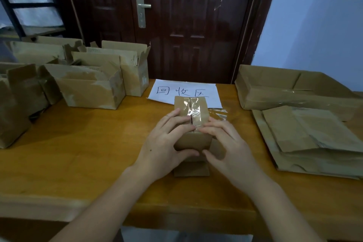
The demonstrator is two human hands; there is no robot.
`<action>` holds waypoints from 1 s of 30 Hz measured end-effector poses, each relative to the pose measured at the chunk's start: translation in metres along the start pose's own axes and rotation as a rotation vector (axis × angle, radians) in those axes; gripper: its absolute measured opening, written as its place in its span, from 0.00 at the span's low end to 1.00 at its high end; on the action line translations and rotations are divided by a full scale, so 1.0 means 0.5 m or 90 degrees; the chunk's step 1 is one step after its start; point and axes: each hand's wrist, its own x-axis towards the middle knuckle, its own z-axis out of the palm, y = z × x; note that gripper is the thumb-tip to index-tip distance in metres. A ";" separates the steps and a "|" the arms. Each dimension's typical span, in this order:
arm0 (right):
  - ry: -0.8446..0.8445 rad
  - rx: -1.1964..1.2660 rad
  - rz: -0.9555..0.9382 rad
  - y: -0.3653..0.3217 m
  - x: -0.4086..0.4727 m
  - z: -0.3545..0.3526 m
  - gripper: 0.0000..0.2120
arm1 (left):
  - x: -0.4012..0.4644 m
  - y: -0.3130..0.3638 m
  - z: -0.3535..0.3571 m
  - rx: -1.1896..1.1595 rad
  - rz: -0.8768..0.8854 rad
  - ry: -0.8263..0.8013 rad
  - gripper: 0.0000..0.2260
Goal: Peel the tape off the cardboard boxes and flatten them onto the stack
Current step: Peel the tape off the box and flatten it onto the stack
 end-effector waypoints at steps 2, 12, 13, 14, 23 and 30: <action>0.003 0.009 0.005 -0.002 0.001 0.001 0.27 | -0.001 -0.001 0.001 -0.007 -0.001 0.007 0.27; 0.036 0.106 0.013 0.007 -0.004 -0.006 0.23 | -0.005 0.001 -0.010 -0.065 -0.049 -0.059 0.27; 0.035 0.101 0.010 0.007 -0.004 -0.006 0.22 | -0.006 0.001 -0.011 -0.070 -0.054 -0.068 0.28; 0.035 0.100 0.010 0.006 -0.004 -0.005 0.22 | -0.008 0.001 -0.010 -0.070 -0.057 -0.072 0.29; 0.044 0.124 0.024 0.004 -0.008 0.001 0.22 | -0.012 0.013 0.006 0.010 -0.048 -0.053 0.45; 0.034 0.095 0.003 0.003 -0.005 -0.004 0.23 | -0.012 0.016 -0.004 0.027 -0.014 -0.020 0.38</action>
